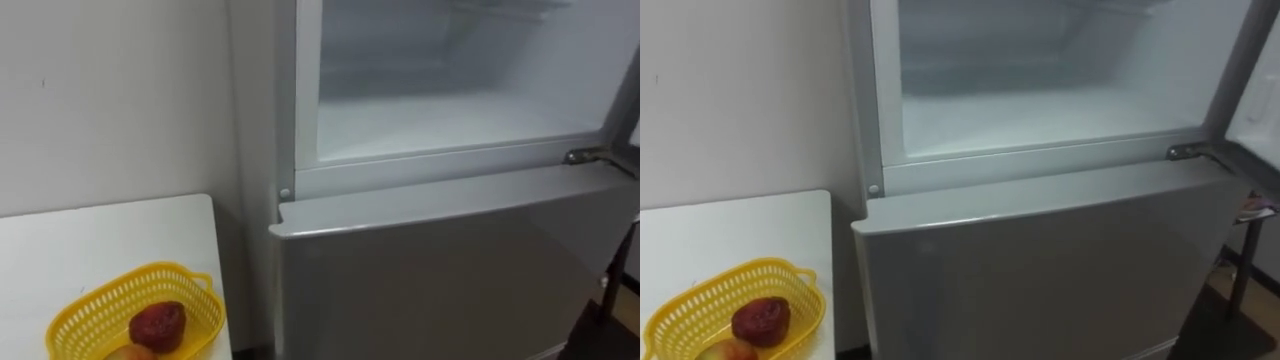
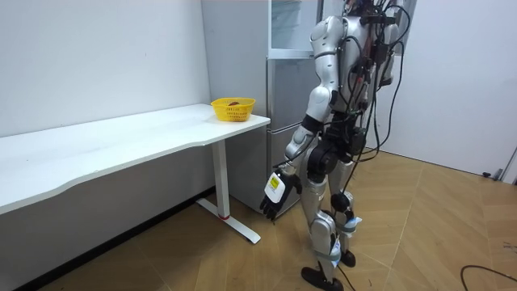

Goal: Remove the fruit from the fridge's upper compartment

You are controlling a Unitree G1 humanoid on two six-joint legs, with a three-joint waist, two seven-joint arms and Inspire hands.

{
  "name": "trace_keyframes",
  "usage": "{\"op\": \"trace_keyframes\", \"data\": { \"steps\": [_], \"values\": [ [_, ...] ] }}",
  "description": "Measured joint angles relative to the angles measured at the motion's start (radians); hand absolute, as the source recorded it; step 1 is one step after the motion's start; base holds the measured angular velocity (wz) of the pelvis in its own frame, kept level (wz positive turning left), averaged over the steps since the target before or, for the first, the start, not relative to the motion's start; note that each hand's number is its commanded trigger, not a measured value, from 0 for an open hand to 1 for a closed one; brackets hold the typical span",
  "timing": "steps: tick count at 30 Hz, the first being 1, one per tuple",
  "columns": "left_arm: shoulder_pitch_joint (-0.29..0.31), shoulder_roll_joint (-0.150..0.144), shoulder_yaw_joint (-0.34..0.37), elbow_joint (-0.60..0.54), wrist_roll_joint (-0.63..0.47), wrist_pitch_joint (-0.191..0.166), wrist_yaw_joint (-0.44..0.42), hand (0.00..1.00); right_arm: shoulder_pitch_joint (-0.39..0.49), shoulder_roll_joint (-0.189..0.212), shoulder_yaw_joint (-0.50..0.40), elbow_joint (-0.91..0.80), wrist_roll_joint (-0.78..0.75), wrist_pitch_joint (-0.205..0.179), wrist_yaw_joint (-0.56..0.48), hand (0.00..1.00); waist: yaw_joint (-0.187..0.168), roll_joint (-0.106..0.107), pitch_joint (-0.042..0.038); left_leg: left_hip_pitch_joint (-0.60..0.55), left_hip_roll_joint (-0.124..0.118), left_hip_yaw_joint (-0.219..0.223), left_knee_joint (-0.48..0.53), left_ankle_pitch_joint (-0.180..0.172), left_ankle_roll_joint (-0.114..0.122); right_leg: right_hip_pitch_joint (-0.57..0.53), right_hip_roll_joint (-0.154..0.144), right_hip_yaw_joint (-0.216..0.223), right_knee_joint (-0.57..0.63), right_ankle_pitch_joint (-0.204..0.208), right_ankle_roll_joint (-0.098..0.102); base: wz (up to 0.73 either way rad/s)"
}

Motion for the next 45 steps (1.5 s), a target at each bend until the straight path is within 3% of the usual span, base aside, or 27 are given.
{"op": "trace_keyframes", "data": {
  "steps": [5, 9, 11, 15, 23, 30, 40, 45],
  "values": [
    [0.003, 0.018, -0.016, 0.019, -0.003, -0.019, -0.009, 0.00, 0.019, -0.032, 0.112, -0.026, -0.040, 0.010, 0.170, 0.00, 0.001, -0.016, -0.0045, -0.002, 0.004, 0.003, 0.001, 0.003, -0.005, -0.008, 0.000, -0.003, 0.003, 0.005, -0.006, 0.00],
    [0.001, 0.054, -0.032, 0.037, -0.008, -0.032, -0.012, 0.00, 0.027, -0.093, 0.157, -0.029, -0.068, 0.046, 0.307, 0.00, 0.001, -0.055, -0.0041, -0.002, 0.012, -0.003, 0.005, 0.007, -0.011, 0.004, 0.008, -0.006, -0.006, 0.009, -0.014, 0.03],
    [0.000, 0.071, -0.048, 0.040, -0.010, -0.031, -0.010, 0.00, 0.034, -0.096, 0.159, -0.037, -0.094, 0.055, 0.359, 0.00, 0.002, -0.066, -0.0087, -0.004, 0.013, -0.011, 0.007, 0.008, -0.014, 0.008, 0.010, -0.012, -0.019, 0.011, -0.017, 0.08],
    [-0.009, 0.074, -0.052, 0.051, -0.017, -0.031, 0.005, 0.00, 0.059, -0.104, 0.167, -0.045, -0.135, 0.077, 0.453, 0.00, 0.029, -0.083, -0.0088, -0.003, 0.016, -0.015, 0.007, 0.009, -0.015, 0.014, 0.010, -0.014, -0.019, 0.013, -0.019, 0.02],
    [-0.024, 0.081, -0.052, 0.069, -0.018, -0.031, 0.010, 0.00, 0.071, -0.104, 0.189, -0.061, -0.138, 0.089, 0.560, 0.00, 0.054, -0.080, -0.0048, -0.004, 0.015, -0.032, 0.002, 0.007, -0.016, 0.025, 0.009, -0.032, -0.020, 0.013, -0.018, 0.06],
    [-0.037, 0.083, -0.052, 0.093, -0.018, -0.030, 0.010, 0.00, 0.087, -0.104, 0.191, -0.067, -0.135, 0.091, 0.625, 0.00, 0.084, -0.069, -0.0094, -0.001, 0.015, -0.042, 0.002, 0.007, -0.017, 0.037, 0.008, -0.045, -0.021, 0.013, -0.018, 0.04],
    [-0.037, 0.087, -0.051, 0.119, -0.017, -0.028, 0.046, 0.00, 0.113, -0.104, 0.188, -0.077, -0.134, 0.098, 0.631, 0.00, 0.094, -0.066, -0.0075, -0.004, 0.015, -0.044, 0.018, 0.003, -0.017, 0.042, 0.006, -0.055, -0.038, 0.013, -0.018, 0.02],
    [-0.037, 0.084, -0.052, 0.115, -0.017, -0.005, 0.055, 0.00, 0.148, -0.104, 0.187, -0.056, -0.121, 0.127, 0.591, 0.00, 0.096, -0.059, -0.0041, -0.003, 0.016, -0.042, 0.018, 0.001, -0.018, 0.054, 0.008, -0.047, -0.039, 0.013, -0.018, 0.00]
  ]
}}
